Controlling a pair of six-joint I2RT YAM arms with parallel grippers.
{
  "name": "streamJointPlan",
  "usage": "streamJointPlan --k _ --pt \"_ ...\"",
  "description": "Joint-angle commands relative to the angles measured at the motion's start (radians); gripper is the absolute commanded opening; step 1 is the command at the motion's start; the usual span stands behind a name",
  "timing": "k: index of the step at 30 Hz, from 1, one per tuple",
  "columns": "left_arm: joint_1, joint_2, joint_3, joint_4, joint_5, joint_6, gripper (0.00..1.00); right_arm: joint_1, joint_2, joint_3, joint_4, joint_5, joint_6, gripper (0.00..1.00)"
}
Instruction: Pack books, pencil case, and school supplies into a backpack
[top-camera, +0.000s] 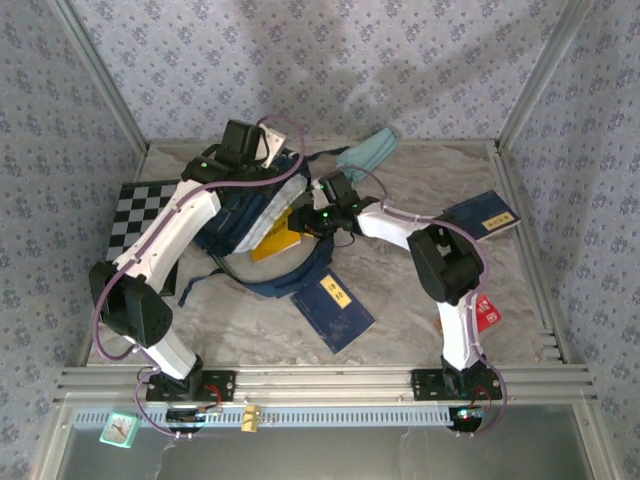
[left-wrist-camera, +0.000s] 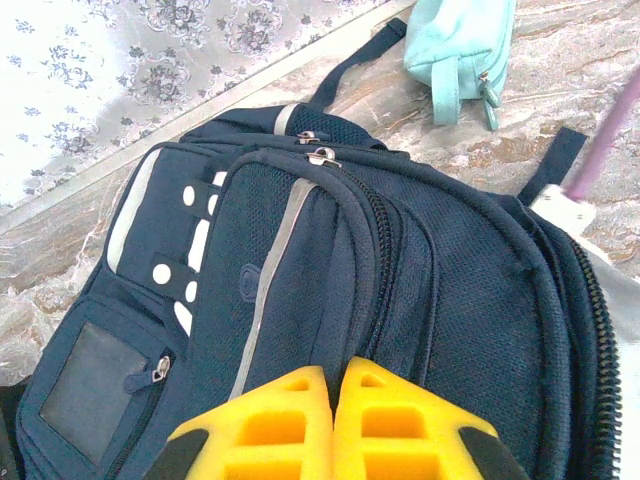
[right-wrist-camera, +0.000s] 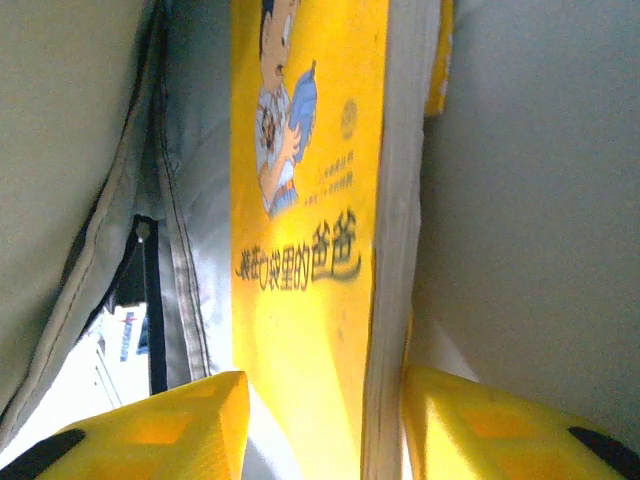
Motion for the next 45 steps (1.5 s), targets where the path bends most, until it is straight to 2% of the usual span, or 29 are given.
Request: streamJointPlan --k 1,3,8,13,18,25,29,31,34,40,45 --pt "0.018 -0.064 0.003 0.059 -0.013 -0.016 0.00 0.026 -0.100 -0.064 -0.088 0.077 -0.043 0.46" --pt "0.019 -0.064 0.003 0.057 -0.013 -0.015 0.00 0.032 -0.115 -0.081 -0.116 0.103 -0.044 0.51" --pt "0.020 -0.066 0.002 0.055 -0.004 -0.016 0.00 0.082 -0.094 -0.050 -0.197 0.180 -0.087 0.51" --pt "0.020 -0.063 0.005 0.050 -0.007 -0.011 0.00 0.097 -0.042 -0.040 -0.171 0.188 -0.063 0.36" --pt "0.020 -0.062 0.008 0.045 0.008 -0.011 0.00 0.107 0.017 0.032 -0.175 0.274 -0.086 0.28" --pt "0.020 -0.058 0.009 0.036 0.008 -0.004 0.00 0.091 0.073 0.124 -0.039 0.353 -0.144 0.24" --pt "0.021 -0.056 0.011 0.036 0.000 0.001 0.00 0.071 0.113 0.157 0.020 0.356 -0.156 0.24" --pt "0.021 -0.053 0.015 0.028 -0.004 0.002 0.00 0.066 0.112 0.161 0.023 0.315 -0.170 0.25" --pt "0.023 -0.057 0.012 0.029 -0.009 0.005 0.00 0.074 0.064 0.143 -0.039 0.324 -0.186 0.29" --pt "0.023 -0.056 0.006 0.037 -0.007 0.006 0.00 0.121 -0.053 -0.003 -0.163 0.358 -0.150 0.39" --pt "0.025 -0.046 0.007 0.038 -0.024 -0.001 0.00 0.160 -0.097 -0.045 -0.276 0.410 -0.151 0.39"
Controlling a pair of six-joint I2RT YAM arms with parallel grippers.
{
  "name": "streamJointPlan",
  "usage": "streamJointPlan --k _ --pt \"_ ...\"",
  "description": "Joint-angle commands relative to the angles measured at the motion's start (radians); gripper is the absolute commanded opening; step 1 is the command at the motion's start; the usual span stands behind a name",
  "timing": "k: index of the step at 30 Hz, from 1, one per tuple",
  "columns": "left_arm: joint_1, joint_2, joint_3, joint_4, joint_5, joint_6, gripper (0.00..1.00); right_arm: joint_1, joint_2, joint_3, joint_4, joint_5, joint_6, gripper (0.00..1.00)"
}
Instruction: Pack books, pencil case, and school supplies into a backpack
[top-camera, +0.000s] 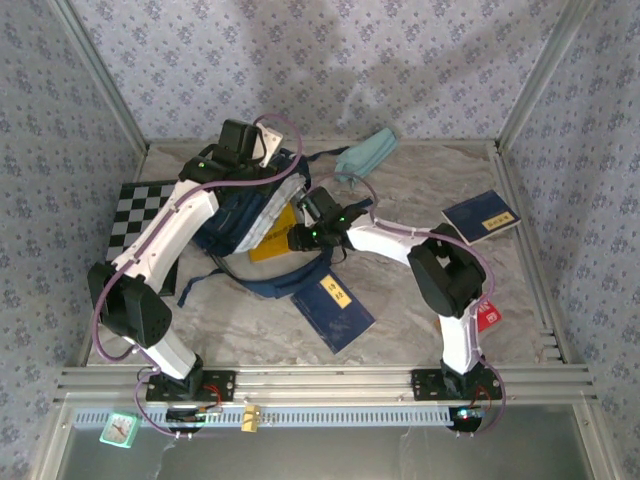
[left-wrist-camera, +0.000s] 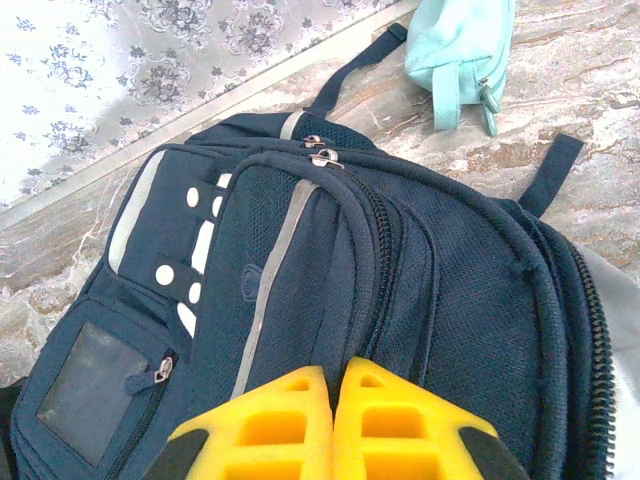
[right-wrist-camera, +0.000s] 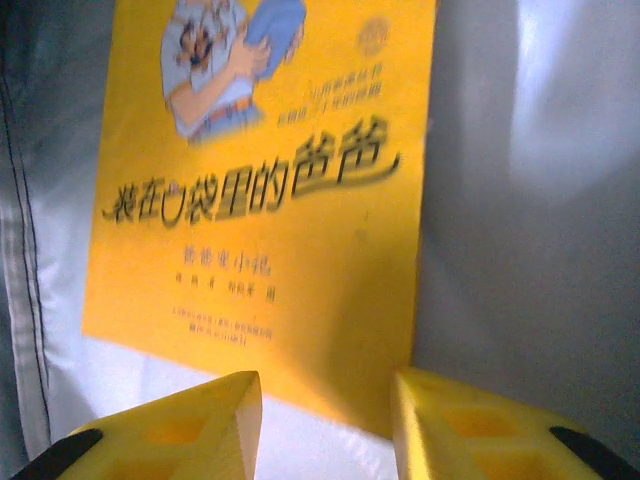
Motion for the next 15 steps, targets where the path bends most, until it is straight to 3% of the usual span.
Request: streamJointPlan --k 1,10,15 --pt "0.011 -0.041 0.014 0.029 -0.040 0.004 0.00 0.030 -0.048 -0.028 -0.124 0.052 -0.001 0.39" --pt "0.011 -0.011 0.036 0.016 -0.028 0.000 0.00 0.054 0.029 -0.019 -0.154 0.042 0.014 0.41" --pt "0.011 -0.005 0.052 0.011 0.003 -0.009 0.00 0.040 0.099 0.069 -0.156 0.061 0.000 0.44"
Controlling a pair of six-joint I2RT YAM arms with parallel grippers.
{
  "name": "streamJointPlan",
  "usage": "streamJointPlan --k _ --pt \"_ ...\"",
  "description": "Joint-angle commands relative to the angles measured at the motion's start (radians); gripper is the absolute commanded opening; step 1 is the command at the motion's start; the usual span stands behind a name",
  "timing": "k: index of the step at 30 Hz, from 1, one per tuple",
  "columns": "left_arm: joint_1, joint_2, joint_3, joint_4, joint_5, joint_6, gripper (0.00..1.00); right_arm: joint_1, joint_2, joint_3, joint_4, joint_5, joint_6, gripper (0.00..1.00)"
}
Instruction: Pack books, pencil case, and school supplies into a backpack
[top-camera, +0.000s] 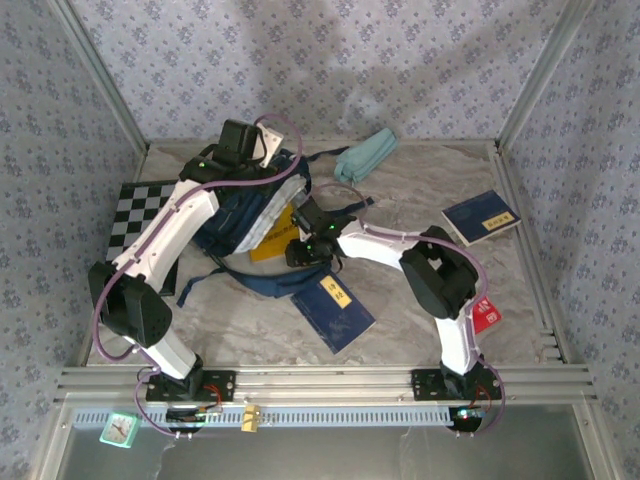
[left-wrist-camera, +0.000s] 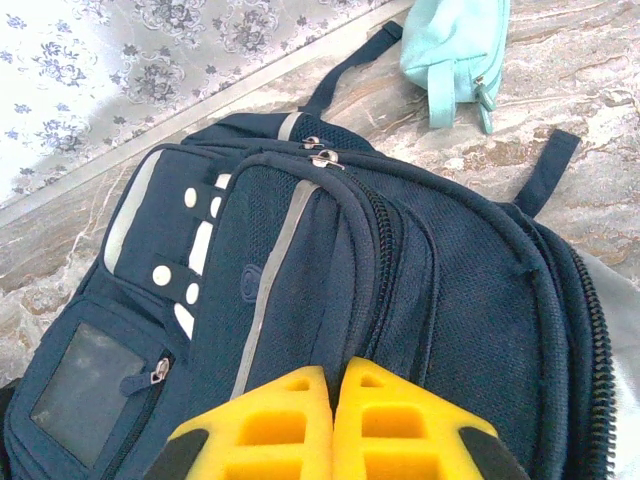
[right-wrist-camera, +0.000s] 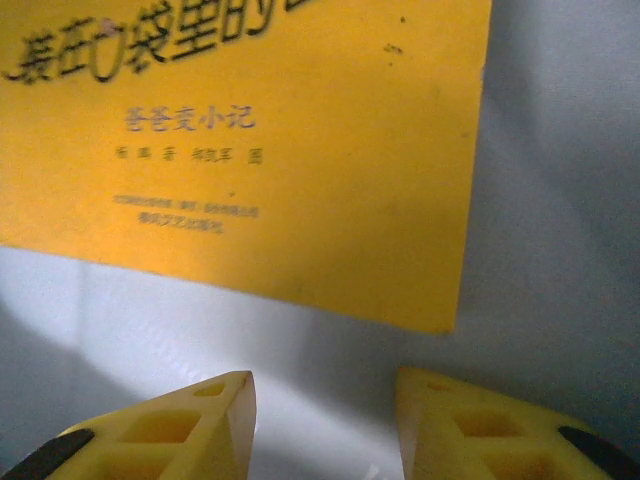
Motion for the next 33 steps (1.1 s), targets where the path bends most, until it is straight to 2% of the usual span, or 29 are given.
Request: streamJointPlan --k 1,6,11,17,22,26,28,31,33 --pt "0.011 -0.011 0.052 0.016 0.001 -0.008 0.00 -0.015 0.048 0.050 -0.029 0.036 -0.004 0.45" --pt "0.011 -0.014 0.053 0.018 0.014 -0.012 0.00 -0.035 0.074 0.130 0.013 0.111 -0.045 0.44" --pt "0.011 -0.016 0.051 0.022 0.017 -0.011 0.00 -0.071 0.091 0.167 0.099 0.147 -0.054 0.37" --pt "0.011 -0.006 0.057 0.018 0.008 -0.020 0.00 -0.092 0.104 0.180 0.157 0.018 -0.077 0.36" --pt "0.011 -0.015 0.013 0.015 0.013 -0.061 0.00 -0.075 -0.093 0.011 0.186 -0.031 -0.115 0.43" --pt "0.007 -0.031 -0.086 0.047 0.028 -0.156 0.00 -0.091 -0.309 -0.177 0.141 -0.051 -0.112 0.46" --pt "0.000 -0.033 -0.143 0.071 0.056 -0.195 0.06 -0.112 -0.405 -0.263 0.086 -0.047 -0.105 0.48" --pt "-0.029 -0.081 -0.235 0.160 0.166 -0.266 0.31 -0.151 -0.523 -0.357 -0.018 -0.033 -0.095 0.50" --pt "-0.069 -0.125 -0.272 0.176 0.161 -0.321 0.40 -0.179 -0.583 -0.415 -0.073 -0.021 -0.089 0.52"
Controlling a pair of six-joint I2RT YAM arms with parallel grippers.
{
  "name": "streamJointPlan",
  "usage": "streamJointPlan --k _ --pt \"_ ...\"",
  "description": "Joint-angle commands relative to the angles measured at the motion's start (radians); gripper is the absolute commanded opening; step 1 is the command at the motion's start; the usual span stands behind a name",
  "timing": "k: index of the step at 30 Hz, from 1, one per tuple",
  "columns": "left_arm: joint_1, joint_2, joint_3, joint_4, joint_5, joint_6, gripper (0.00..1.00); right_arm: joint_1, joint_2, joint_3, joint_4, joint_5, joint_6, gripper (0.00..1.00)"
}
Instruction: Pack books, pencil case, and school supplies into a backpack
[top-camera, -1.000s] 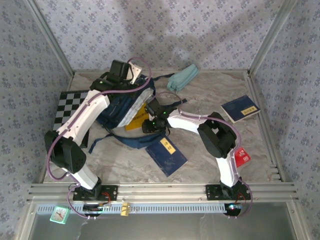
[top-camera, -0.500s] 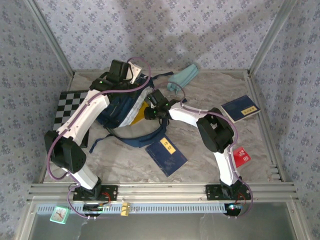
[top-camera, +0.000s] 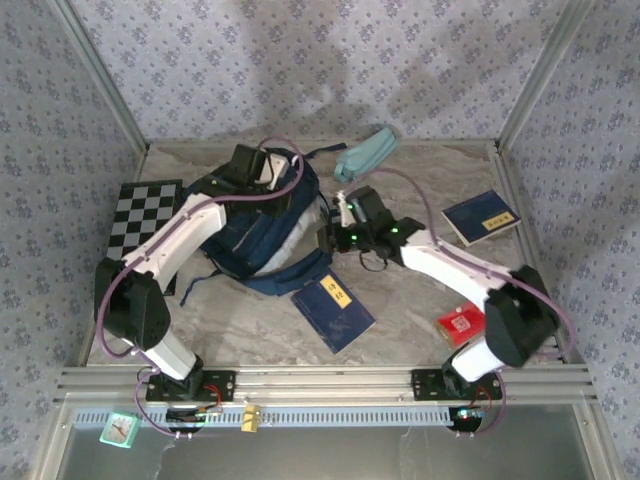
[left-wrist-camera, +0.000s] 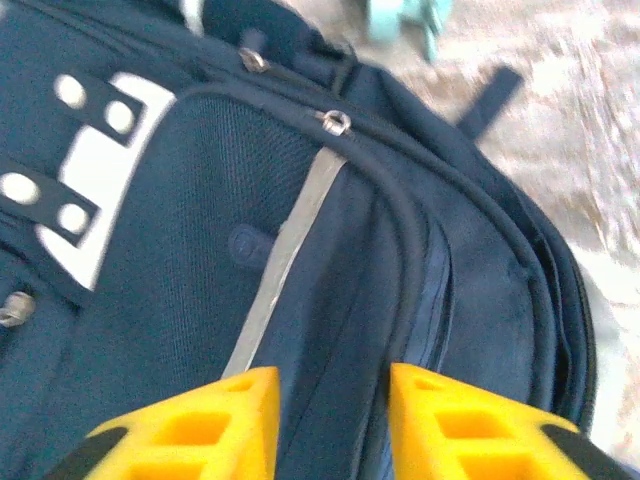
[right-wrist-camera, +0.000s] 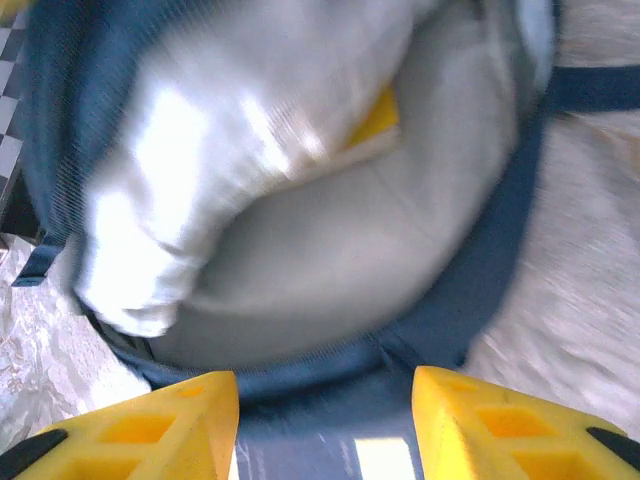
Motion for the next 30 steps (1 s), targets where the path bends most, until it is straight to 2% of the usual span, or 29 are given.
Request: streamJointPlan --k 1,2,4,9,13,16,21,30 --pt "-0.056 -0.121 -0.035 0.056 0.002 -0.163 0.45 -0.053 -0.068 -0.101 -0.167 -0.008 0.011 0.53" --pt "-0.079 -0.148 -0.051 0.037 -0.027 -0.231 0.49 -0.078 -0.088 -0.126 -0.184 -0.032 0.018 0.54" --pt "-0.148 -0.218 -0.124 0.031 -0.079 -0.384 0.51 -0.112 -0.119 -0.162 -0.234 -0.058 0.025 0.56" --pt "-0.371 -0.408 -0.399 0.118 -0.225 -0.792 0.56 -0.124 -0.164 -0.235 -0.315 -0.109 0.040 0.61" --pt "-0.533 -0.462 -0.607 0.205 -0.281 -1.092 0.57 -0.121 -0.152 -0.288 -0.294 -0.160 0.058 0.63" --pt "-0.633 -0.474 -0.702 0.261 -0.359 -1.250 0.57 -0.108 -0.133 -0.287 -0.284 -0.171 0.051 0.65" --pt "-0.678 -0.446 -0.804 0.366 -0.371 -1.402 0.57 -0.085 -0.088 -0.296 -0.234 -0.199 0.070 0.67" --pt "-0.691 -0.315 -0.808 0.464 -0.350 -1.450 0.57 -0.057 -0.015 -0.299 -0.177 -0.192 0.080 0.68"
